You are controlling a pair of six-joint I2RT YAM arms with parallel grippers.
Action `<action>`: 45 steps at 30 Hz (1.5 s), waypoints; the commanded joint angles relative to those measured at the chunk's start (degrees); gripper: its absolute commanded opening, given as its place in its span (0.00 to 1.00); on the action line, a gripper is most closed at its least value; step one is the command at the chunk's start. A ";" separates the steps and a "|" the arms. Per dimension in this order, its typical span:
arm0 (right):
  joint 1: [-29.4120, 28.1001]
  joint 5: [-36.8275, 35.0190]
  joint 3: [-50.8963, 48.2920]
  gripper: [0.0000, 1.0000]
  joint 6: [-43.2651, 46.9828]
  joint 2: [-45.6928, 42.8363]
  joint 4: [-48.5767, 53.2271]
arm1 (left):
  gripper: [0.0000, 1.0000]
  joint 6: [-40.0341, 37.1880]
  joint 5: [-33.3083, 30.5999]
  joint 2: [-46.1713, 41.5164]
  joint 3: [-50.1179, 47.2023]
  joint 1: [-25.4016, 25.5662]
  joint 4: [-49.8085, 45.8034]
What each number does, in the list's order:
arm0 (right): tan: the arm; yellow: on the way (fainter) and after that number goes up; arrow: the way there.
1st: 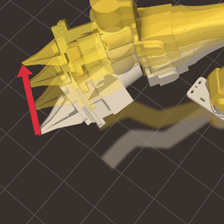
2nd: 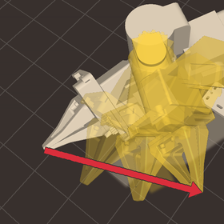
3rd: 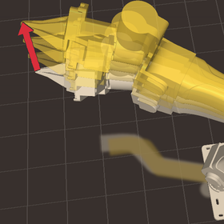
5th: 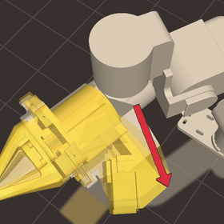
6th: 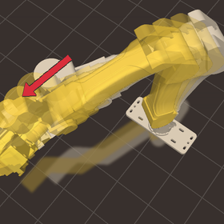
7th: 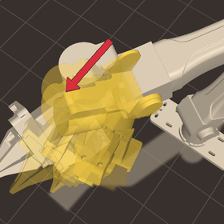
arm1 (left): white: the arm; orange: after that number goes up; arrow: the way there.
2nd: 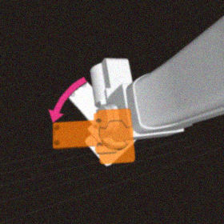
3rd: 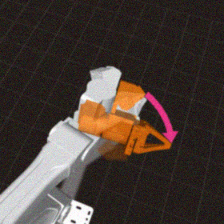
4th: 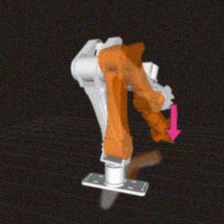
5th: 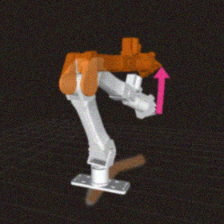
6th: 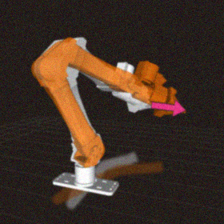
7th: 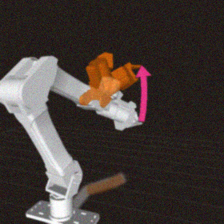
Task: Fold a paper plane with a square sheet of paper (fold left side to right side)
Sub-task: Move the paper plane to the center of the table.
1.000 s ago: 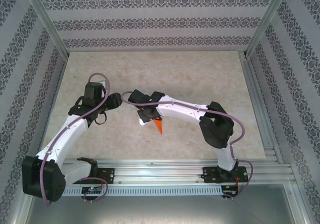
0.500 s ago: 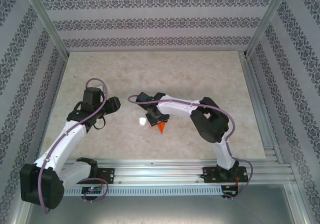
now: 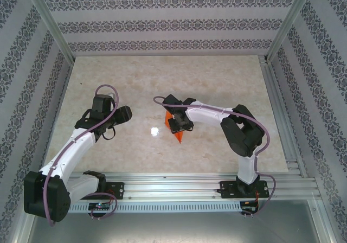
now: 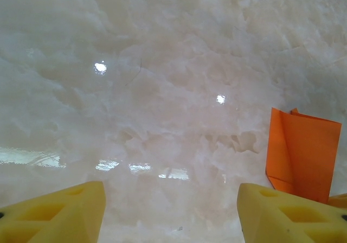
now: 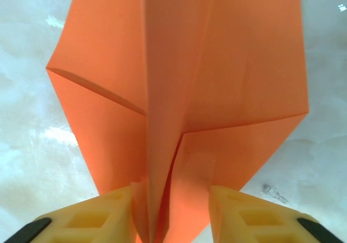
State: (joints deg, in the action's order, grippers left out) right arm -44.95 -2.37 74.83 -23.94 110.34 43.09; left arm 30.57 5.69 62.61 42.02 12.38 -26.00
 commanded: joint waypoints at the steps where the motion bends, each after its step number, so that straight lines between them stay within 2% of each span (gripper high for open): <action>1: 0.39 0.87 -0.56 0.34 0.52 -2.93 -1.77 | 0.66 0.88 0.85 0.55 1.11 -0.34 0.27; 6: 0.47 -0.07 -0.65 0.26 0.66 -2.04 -1.22 | 0.66 0.81 1.15 1.18 1.25 -0.34 0.43; 25: 0.36 -0.62 0.93 0.21 0.11 2.66 0.73 | 0.69 0.20 1.78 2.15 1.75 -0.35 0.10; 28: 0.86 -0.40 1.20 0.08 0.32 2.39 1.20 | 0.69 -0.11 2.13 2.10 1.99 -0.36 -0.04; 32: 2.69 -0.33 1.44 0.04 0.96 -1.11 1.61 | 0.70 -0.90 3.35 1.32 1.99 -0.34 0.47; 36: 6.62 -1.51 4.07 0.03 3.14 -2.63 3.97 | 0.70 -1.16 3.63 0.35 2.08 -0.34 0.36; 42: 11.16 0.33 8.23 0.05 7.88 0.63 3.54 | 0.71 -1.74 4.24 0.87 2.69 -0.35 -0.10; 45: 12.23 3.49 9.38 0.05 10.18 3.39 1.22 | 0.71 -1.94 4.33 1.20 2.71 -0.35 -0.09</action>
State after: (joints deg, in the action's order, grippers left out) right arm -33.04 -1.45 82.46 -17.54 110.87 45.80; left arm 30.11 9.19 64.40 43.00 12.38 -26.00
